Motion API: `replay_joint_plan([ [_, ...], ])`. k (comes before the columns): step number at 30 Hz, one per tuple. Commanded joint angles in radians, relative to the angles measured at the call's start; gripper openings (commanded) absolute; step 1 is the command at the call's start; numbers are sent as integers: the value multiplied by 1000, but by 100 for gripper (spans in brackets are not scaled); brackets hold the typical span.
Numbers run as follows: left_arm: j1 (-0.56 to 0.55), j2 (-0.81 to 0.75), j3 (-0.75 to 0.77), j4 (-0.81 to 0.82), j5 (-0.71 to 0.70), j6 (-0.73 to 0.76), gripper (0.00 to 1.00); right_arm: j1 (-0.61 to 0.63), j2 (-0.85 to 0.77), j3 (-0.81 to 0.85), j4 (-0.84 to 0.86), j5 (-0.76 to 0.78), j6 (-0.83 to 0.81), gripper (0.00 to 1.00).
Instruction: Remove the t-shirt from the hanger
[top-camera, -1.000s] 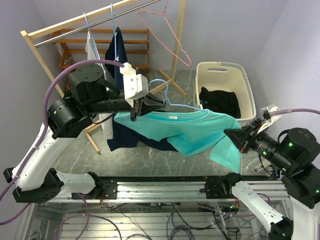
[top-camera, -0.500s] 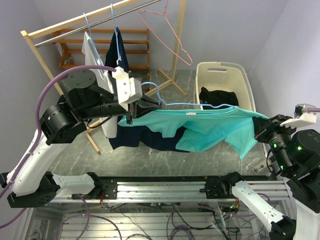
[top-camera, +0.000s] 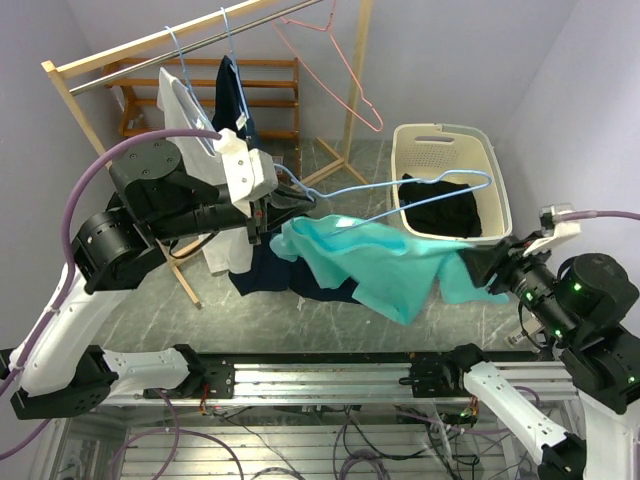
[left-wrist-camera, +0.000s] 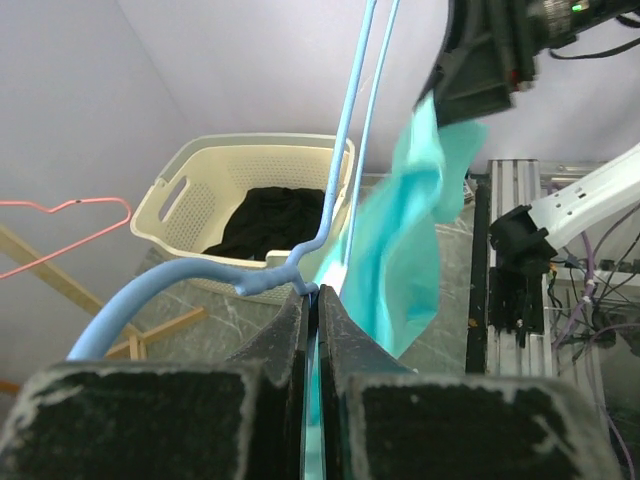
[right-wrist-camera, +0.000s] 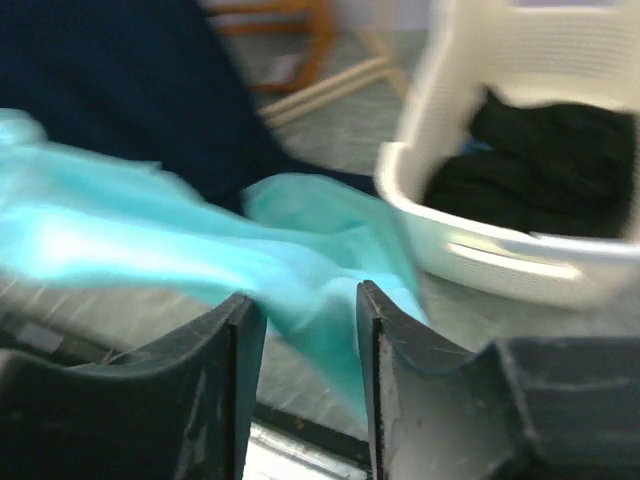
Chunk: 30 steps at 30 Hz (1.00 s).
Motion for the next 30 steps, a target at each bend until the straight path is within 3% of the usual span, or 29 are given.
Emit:
replay_joint_plan([
  [1, 5, 29, -25, 23, -69, 3, 7, -5, -4, 57, 111, -665, -124, 42],
  [3, 5, 52, -54, 19, -72, 6, 7, -8, 5, 110, 109, -831, -135, 42],
  [6, 6, 102, -75, -2, -29, 6, 7, -15, -1, 182, 150, -954, -125, 44],
  [11, 4, 177, -86, -69, 92, 16, 7, -21, 47, 286, 176, -837, -125, 49],
  [16, 0, 190, -111, -123, 223, 41, 7, -21, 167, 259, 149, -723, -160, 51],
  [19, -1, 158, -144, -109, 233, 36, 7, -21, 229, 190, 148, -767, -183, 53],
  [22, -2, 139, -162, -108, 249, 31, 7, -22, 261, 121, 170, -801, -192, 62],
  [30, -2, 116, -188, -76, 221, 21, 7, -21, 258, 37, 183, -859, -194, 61],
])
